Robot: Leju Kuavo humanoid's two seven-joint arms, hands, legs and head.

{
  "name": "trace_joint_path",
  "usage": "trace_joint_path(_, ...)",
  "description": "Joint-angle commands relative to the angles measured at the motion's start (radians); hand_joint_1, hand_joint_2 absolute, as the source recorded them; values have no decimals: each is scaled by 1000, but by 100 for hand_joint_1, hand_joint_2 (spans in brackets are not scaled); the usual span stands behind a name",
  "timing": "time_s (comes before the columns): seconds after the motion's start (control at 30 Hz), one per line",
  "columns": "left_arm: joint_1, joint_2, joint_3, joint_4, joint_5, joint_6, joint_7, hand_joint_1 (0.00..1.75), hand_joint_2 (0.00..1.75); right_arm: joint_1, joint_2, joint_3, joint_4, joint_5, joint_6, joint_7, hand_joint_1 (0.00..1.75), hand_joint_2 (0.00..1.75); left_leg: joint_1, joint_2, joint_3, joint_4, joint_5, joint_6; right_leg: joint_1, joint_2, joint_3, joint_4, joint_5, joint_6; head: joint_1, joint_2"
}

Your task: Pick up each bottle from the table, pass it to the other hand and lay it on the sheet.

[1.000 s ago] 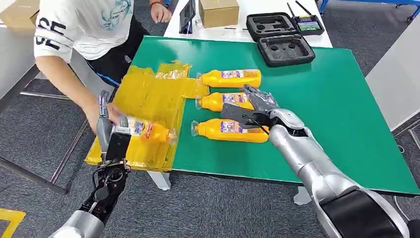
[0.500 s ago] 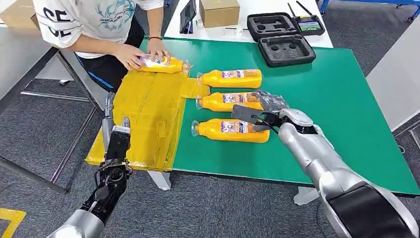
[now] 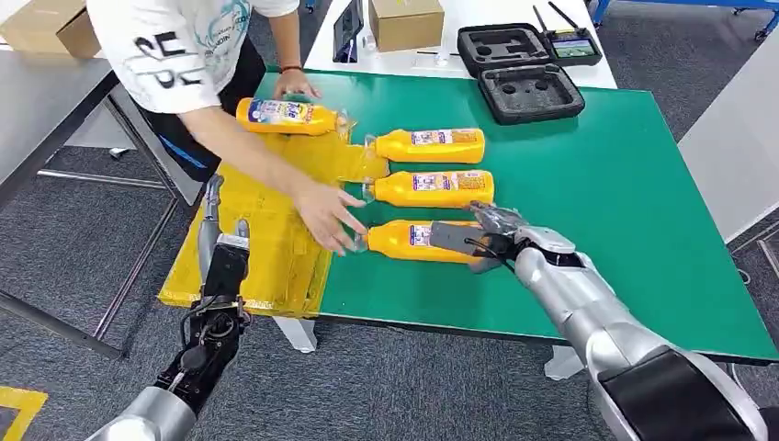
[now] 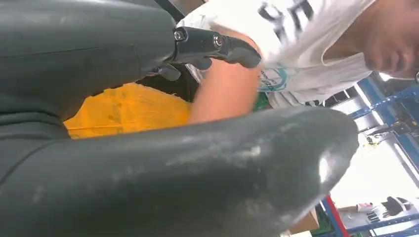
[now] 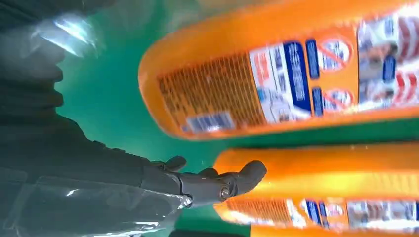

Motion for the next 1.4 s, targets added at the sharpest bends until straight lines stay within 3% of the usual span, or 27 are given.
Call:
trace_joint_path(0.03, -27, 10, -23, 57, 11, 9, 2, 0, 0, -55, 35, 25, 83, -13, 4, -15, 0, 175, 0, 1, 0, 0, 0, -1, 0, 1, 0, 0, 0, -1, 0, 0)
trace_joint_path(1.03, -8, 14, -18, 56, 17, 9, 2, 0, 0, -27, 66, 42, 109, -6, 14, -14, 0, 175, 1, 1, 1, 0, 0, -1, 1, 1, 1, 0, 0, -1, 0, 0)
trace_joint_path(1.33, -39, 4, -23, 94, 17, 1, 2, 0, 0, -7, 77, 84, 130, 13, 98, -20, 0, 175, 2, -1, 1, 0, 0, -1, 2, -1, 1, -1, 0, -2, 0, 0)
trace_joint_path(1.37, -40, 4, -24, 95, 17, 1, 2, 0, 0, -6, 77, 87, 130, 13, 105, -23, 2, 175, 1, -1, 1, 0, 0, -1, 1, -1, 1, 0, 0, -1, 0, 0)
trace_joint_path(1.4, -43, 3, -24, 97, 18, 1, 2, 0, 0, -3, 77, 93, 132, 17, 108, -22, 16, 175, 1, -1, 1, 0, 0, -1, 1, -1, 1, -1, 0, -1, 0, 0)
